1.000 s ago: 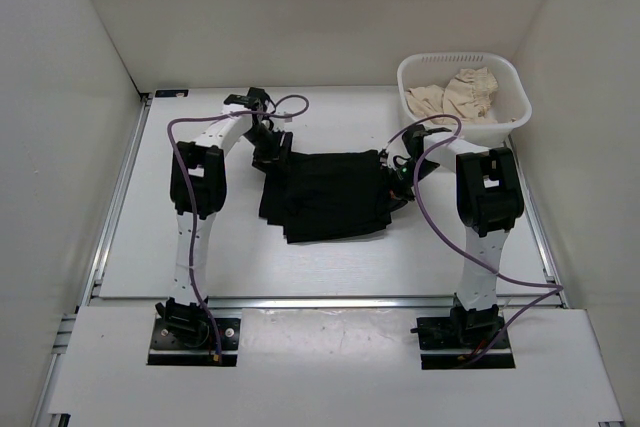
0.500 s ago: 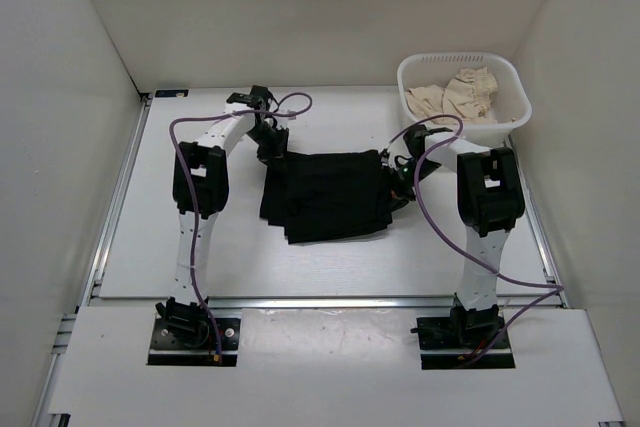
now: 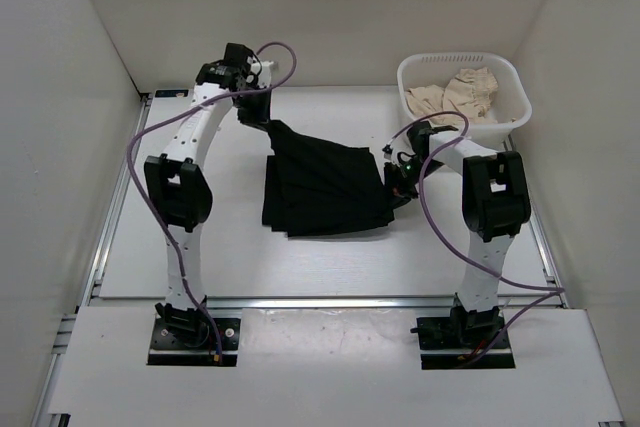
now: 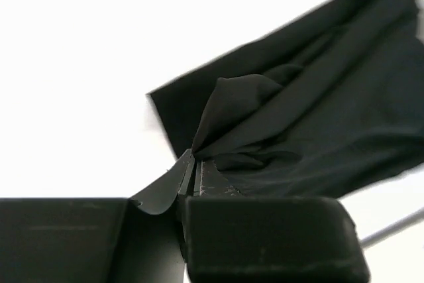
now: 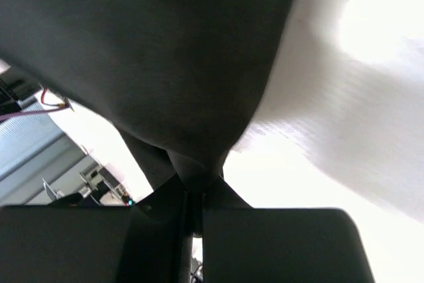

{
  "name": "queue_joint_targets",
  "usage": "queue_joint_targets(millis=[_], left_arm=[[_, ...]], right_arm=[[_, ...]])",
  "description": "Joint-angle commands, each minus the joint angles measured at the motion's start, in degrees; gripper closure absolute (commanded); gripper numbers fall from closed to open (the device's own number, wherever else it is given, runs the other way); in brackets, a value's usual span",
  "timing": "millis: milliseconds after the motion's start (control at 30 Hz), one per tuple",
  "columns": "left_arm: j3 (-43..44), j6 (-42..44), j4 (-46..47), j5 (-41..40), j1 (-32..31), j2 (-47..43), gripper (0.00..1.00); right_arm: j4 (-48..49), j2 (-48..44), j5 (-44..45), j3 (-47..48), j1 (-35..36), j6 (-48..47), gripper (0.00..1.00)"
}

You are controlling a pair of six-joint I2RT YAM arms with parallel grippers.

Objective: Fold and stack the trousers
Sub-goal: Fold the trousers

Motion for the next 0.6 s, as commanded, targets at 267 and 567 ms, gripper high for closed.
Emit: queue_joint_targets(millis=[267,567], left_arm=[[-0.9,0.3,4.2,-18.4,1.5,12.8,0.78],[-5.8,0.3,5.9,-17.6,2.1,-2.2,0.09]], right_arm=[[-2.9,0.6,0.9,3.7,1.8,0.7,0.84],[0.6,-0.5,0.4,2.5,1.8,3.8,0.39]])
